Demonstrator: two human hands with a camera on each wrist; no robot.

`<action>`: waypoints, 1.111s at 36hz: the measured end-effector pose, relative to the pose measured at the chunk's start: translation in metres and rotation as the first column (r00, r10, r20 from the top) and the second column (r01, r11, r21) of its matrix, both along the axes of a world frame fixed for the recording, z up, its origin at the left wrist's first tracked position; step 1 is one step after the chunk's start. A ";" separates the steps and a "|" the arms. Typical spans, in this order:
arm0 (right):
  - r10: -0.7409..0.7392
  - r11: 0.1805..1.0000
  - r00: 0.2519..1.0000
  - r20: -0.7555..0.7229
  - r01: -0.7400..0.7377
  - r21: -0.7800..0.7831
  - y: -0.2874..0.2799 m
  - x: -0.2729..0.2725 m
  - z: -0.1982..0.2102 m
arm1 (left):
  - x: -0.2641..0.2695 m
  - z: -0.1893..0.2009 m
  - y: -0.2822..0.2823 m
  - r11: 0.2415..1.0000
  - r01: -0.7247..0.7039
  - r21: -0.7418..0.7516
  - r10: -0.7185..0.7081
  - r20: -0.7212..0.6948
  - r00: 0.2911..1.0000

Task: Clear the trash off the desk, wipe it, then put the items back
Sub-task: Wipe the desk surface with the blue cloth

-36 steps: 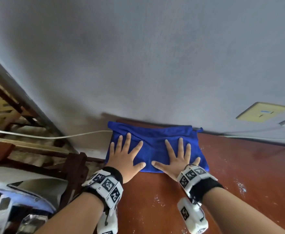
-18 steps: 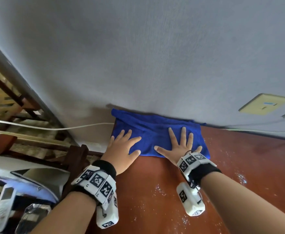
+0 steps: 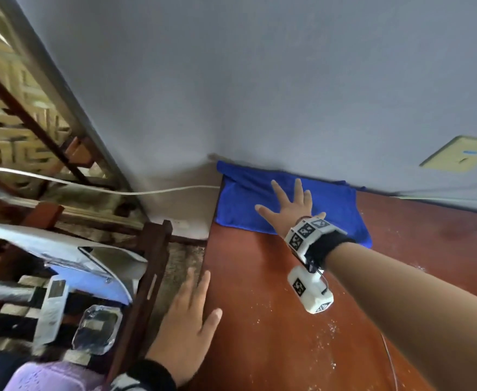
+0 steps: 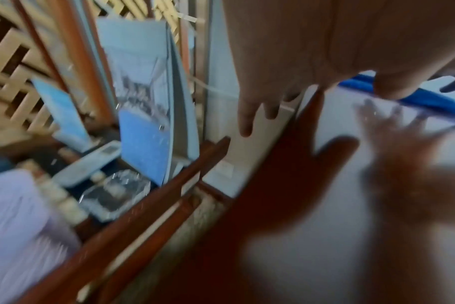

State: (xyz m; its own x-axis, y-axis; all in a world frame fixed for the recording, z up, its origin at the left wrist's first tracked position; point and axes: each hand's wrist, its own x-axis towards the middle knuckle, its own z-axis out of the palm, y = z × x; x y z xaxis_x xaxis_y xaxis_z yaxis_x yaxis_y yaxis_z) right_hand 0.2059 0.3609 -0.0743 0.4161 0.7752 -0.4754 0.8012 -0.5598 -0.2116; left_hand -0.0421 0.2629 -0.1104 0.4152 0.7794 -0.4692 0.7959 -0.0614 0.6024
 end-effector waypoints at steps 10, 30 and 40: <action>0.013 0.988 0.999 0.039 -0.007 -0.156 0.024 -0.008 -0.027 | 0.014 0.000 -0.014 0.992 -0.061 -0.106 0.053 -0.073 0.996; 0.051 0.986 0.998 0.044 -0.044 -0.158 0.037 -0.011 -0.025 | 0.013 -0.001 -0.018 0.995 -0.017 -0.103 0.009 -0.078 0.997; 0.215 0.972 0.973 0.080 -0.205 -0.113 0.006 -0.018 -0.028 | 0.014 0.002 -0.016 0.988 -0.029 -0.153 0.014 -0.099 0.995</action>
State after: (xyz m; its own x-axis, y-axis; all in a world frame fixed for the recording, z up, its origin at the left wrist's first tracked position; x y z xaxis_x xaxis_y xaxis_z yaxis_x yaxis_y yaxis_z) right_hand 0.1875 0.3666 -0.1024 0.2944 0.7982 -0.5256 0.9162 -0.3922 -0.0823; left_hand -0.0281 0.2472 -0.1081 0.3457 0.7028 -0.6218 0.8511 0.0441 0.5231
